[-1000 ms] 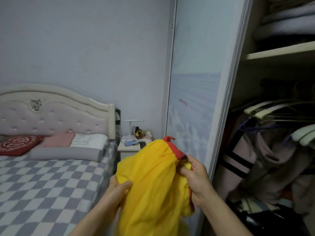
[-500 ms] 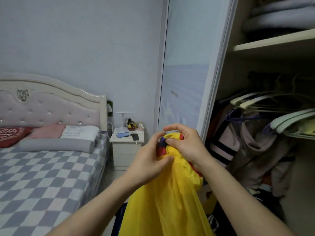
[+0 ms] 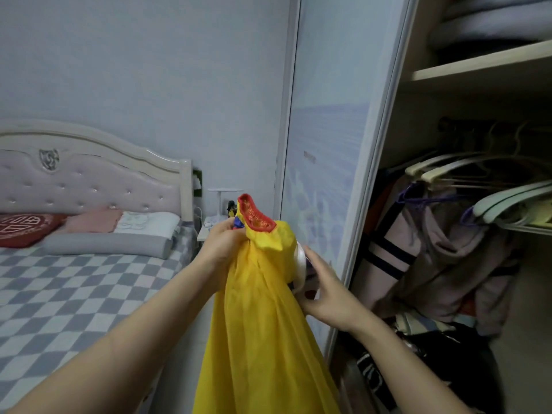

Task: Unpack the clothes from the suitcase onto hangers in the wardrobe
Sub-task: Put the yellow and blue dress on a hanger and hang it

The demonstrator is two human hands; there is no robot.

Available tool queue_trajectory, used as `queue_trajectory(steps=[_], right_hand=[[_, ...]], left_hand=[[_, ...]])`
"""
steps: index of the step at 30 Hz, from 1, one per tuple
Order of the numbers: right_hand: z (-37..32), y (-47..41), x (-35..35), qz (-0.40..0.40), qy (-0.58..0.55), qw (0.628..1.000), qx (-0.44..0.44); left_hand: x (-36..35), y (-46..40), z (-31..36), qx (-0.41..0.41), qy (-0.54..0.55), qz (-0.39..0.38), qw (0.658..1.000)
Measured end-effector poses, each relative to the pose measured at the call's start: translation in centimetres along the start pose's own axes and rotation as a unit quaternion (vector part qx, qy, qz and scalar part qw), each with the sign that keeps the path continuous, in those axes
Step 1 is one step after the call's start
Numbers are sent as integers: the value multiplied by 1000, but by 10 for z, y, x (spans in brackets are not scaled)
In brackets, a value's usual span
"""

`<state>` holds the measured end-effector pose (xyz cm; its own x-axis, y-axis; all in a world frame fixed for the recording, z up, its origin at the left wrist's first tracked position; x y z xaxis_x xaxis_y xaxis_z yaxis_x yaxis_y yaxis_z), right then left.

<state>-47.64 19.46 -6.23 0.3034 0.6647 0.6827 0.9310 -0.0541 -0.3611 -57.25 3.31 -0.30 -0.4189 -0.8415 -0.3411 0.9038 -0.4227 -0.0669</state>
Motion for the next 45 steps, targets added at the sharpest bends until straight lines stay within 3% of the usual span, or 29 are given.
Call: queue_trajectory(steps=[3,6,8,11,13,15,17,19,20,21,23,26,28,29,30,33,34,36,38,40,42,43,45], right_hand=[[-11,-6,-17,-55,-136,989,-31],[-14,-14,-20,28,-31,998,-52],[-14,-20,-7,116,17,989,-88],[-16,-30,12,167,-115,966,-161],[-24,-32,17,156,-184,949,-203],[-33,-34,18,146,-232,937,-218],[-38,-37,19,161,-269,920,-236],[-43,-39,21,176,-302,900,-259],[-46,-40,21,176,-315,894,-266],[-50,-40,22,175,-331,887,-269],[-59,-36,27,171,-362,876,-270],[-67,-28,38,157,-417,862,-243],[-70,-23,45,156,-432,861,-217],[-70,-21,48,158,-428,865,-208],[-70,-18,51,163,-416,871,-202],[-71,-13,57,179,-354,895,-203],[-71,-11,59,188,-333,902,-201],[-70,-8,65,214,-290,912,-198],[-62,-5,77,254,-236,915,-206],[-45,0,93,291,-141,918,-228],[-30,10,108,293,61,918,-261],[-26,17,114,295,186,897,-270],[-27,24,112,304,314,877,-202]], left_hand=[[4,1,3,4,37,15,999],[9,7,8,12,69,19,997],[17,8,8,8,29,44,999],[47,-5,7,-36,-107,166,980],[57,-4,13,-123,-163,232,951],[46,11,22,-265,-191,191,926],[17,37,24,-355,-247,43,901],[-10,56,10,-359,-357,-102,856],[-20,59,0,-345,-418,-133,830],[-28,59,-8,-327,-458,-132,816],[-34,53,-17,-366,-502,-54,782],[-34,47,-19,-548,-520,67,652],[-37,47,-25,-627,-510,35,588],[-38,46,-29,-625,-517,7,585],[-41,45,-33,-587,-534,-18,608],[-49,37,-44,-418,-545,-24,726],[-54,37,-44,-374,-560,-16,739],[-62,34,-44,-312,-625,-13,716],[-58,25,-49,-302,-670,-38,677],[-50,19,-46,-321,-657,-71,679],[-45,11,-40,-326,-677,-90,654],[-46,7,-37,-348,-686,-94,632],[-59,7,-26,-382,-687,-119,606]])
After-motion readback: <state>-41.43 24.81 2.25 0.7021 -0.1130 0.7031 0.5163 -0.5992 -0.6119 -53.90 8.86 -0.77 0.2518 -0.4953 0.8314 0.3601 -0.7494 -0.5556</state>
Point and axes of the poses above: each hand's wrist, its own y-axis away from the middle knuckle, its own x-axis out of the back of the hand, z = x × y, the point moved 2 cm from there along -y, towards the middle knuckle, and after that the axes turned 11 degrees about y, right-handed, at the moved point
